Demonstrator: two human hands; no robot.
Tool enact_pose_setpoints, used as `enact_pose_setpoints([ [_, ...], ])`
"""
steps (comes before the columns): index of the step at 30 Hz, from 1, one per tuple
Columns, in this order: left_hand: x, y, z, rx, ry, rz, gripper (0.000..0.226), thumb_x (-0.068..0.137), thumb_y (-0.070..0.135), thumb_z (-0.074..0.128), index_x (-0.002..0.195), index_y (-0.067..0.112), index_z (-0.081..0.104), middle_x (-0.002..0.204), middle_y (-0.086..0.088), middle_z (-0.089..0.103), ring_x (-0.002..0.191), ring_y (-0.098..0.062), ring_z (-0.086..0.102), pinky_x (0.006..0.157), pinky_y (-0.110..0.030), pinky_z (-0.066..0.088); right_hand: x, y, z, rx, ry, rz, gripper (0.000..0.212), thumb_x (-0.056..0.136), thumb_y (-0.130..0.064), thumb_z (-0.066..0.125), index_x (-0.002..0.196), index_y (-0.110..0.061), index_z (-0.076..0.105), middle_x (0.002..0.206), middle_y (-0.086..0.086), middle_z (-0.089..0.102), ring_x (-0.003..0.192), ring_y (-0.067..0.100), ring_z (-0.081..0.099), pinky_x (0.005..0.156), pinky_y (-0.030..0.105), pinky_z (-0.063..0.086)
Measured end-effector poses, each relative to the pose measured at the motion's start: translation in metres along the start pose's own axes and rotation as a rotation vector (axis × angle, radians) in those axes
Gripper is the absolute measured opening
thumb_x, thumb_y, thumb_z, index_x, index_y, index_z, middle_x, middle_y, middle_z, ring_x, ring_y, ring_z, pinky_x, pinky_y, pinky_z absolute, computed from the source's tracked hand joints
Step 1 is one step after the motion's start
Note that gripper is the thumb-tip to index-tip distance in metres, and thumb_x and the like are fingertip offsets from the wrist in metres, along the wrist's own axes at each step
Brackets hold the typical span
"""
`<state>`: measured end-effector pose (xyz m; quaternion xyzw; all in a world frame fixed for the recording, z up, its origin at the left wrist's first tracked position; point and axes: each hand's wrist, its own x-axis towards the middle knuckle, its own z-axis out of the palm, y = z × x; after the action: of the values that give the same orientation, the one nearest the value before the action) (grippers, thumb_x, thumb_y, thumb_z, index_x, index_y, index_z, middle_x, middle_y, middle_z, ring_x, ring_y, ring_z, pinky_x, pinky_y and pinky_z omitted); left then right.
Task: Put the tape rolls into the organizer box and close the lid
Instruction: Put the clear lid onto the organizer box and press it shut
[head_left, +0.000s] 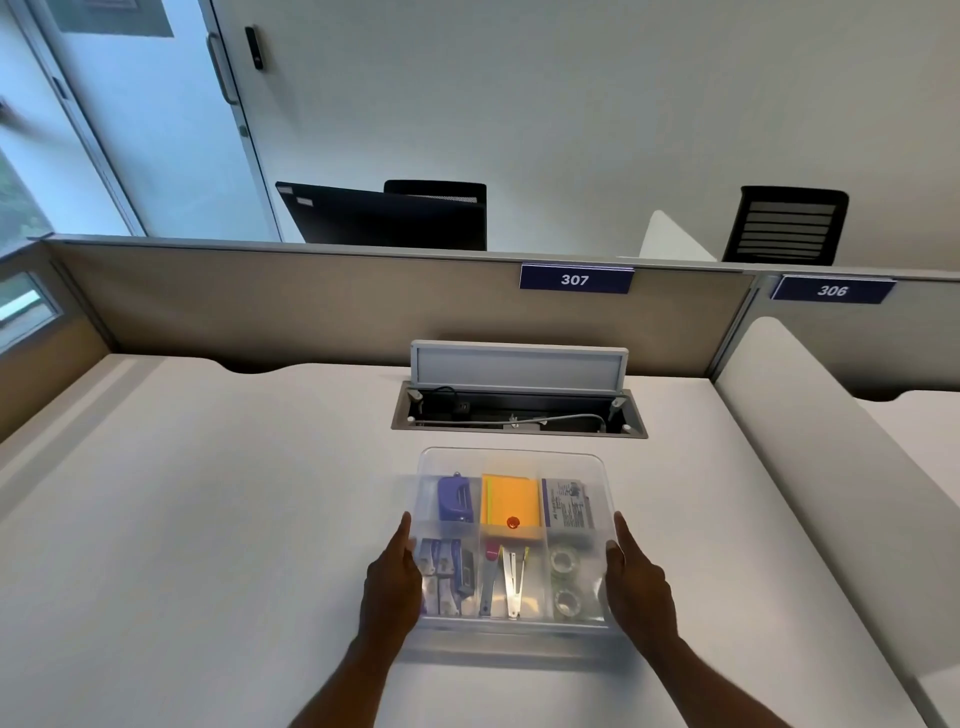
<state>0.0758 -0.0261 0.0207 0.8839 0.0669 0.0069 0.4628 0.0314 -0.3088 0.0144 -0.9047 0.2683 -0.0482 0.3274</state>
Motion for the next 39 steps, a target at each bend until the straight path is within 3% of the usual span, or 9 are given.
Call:
enact_pose_setpoints([
  [8,-0.002,-0.001,0.0,-0.072,0.022,0.001,0.043,0.099,0.02,0.036,0.142,0.016,0.038,0.125,-0.014,0.064,0.085,-0.007,0.058,0.094,-0.035,0.05,-0.001,-0.001,-0.002,0.056,-0.032,-0.025,0.048,0.101,-0.034,0.034,0.148,-0.034,0.024,0.078,0.004,0.065,0.059,0.018,0.062,0.062,0.032,0.051],
  [12,-0.001,-0.004,0.0,-0.054,0.025,-0.016,0.043,0.099,0.025,0.038,0.141,0.018,0.04,0.12,-0.013,0.067,0.074,-0.005,0.064,0.077,-0.017,0.05,0.001,-0.002,-0.003,0.04,-0.056,-0.021,0.049,0.101,-0.035,0.032,0.149,-0.034,0.021,0.08,-0.001,0.062,0.057,0.009,0.058,0.059,0.027,0.048],
  [17,0.006,0.0,0.0,-0.051,0.023,-0.085,0.047,0.095,0.037,0.043,0.137,0.016,0.046,0.133,-0.014,0.058,0.121,-0.032,0.057,0.105,-0.047,0.041,0.005,-0.003,-0.003,0.039,-0.043,-0.012,0.047,0.1,-0.037,0.036,0.146,-0.032,0.029,0.102,0.01,0.071,0.067,0.016,0.061,0.082,0.039,0.056],
  [20,0.013,0.008,-0.003,-0.055,0.101,-0.11,0.039,0.093,0.038,0.05,0.121,0.013,0.061,0.119,-0.014,0.068,0.107,-0.03,0.065,0.097,-0.043,0.048,0.01,-0.011,-0.008,0.113,0.047,0.04,0.04,0.098,-0.038,0.042,0.135,-0.027,0.052,0.118,0.012,0.069,0.101,0.033,0.066,0.094,0.044,0.051],
  [23,0.031,0.018,-0.009,-0.04,0.131,-0.14,0.034,0.092,0.037,0.052,0.089,0.007,0.067,0.091,-0.013,0.073,0.079,-0.025,0.066,0.085,-0.04,0.055,0.022,-0.025,-0.016,0.184,0.143,0.081,0.029,0.095,-0.031,0.047,0.107,-0.018,0.07,0.109,0.015,0.072,0.098,0.037,0.064,0.084,0.04,0.051],
  [28,0.065,0.036,-0.007,-0.084,0.098,-0.175,0.037,0.094,0.021,0.053,0.126,0.005,0.055,0.131,-0.017,0.059,0.12,-0.032,0.056,0.103,-0.043,0.043,0.052,-0.045,-0.02,0.144,0.049,0.086,0.033,0.094,-0.027,0.05,0.123,-0.015,0.061,0.12,0.015,0.067,0.111,0.036,0.06,0.093,0.041,0.048],
  [32,0.089,0.043,0.003,-0.095,0.043,-0.144,0.039,0.094,0.013,0.051,0.131,0.003,0.051,0.138,-0.018,0.052,0.128,-0.032,0.05,0.108,-0.042,0.038,0.079,-0.05,-0.009,0.119,-0.022,0.073,0.039,0.097,-0.028,0.046,0.131,-0.011,0.053,0.131,0.015,0.06,0.119,0.033,0.057,0.1,0.039,0.046],
  [36,0.11,0.042,0.012,-0.08,0.07,-0.133,0.035,0.092,0.02,0.057,0.12,-0.001,0.061,0.126,-0.02,0.062,0.118,-0.031,0.059,0.103,-0.037,0.042,0.105,-0.052,-0.001,0.219,0.043,0.123,0.034,0.097,-0.029,0.046,0.118,-0.009,0.064,0.127,0.013,0.064,0.116,0.032,0.058,0.1,0.038,0.044],
  [39,0.124,0.041,0.016,-0.052,0.129,-0.09,0.026,0.091,0.021,0.06,0.081,-0.001,0.07,0.094,-0.021,0.074,0.081,-0.029,0.068,0.073,-0.029,0.046,0.121,-0.054,0.001,0.283,0.03,0.15,0.033,0.096,-0.028,0.047,0.115,-0.012,0.068,0.126,0.011,0.066,0.116,0.031,0.059,0.102,0.038,0.043],
])
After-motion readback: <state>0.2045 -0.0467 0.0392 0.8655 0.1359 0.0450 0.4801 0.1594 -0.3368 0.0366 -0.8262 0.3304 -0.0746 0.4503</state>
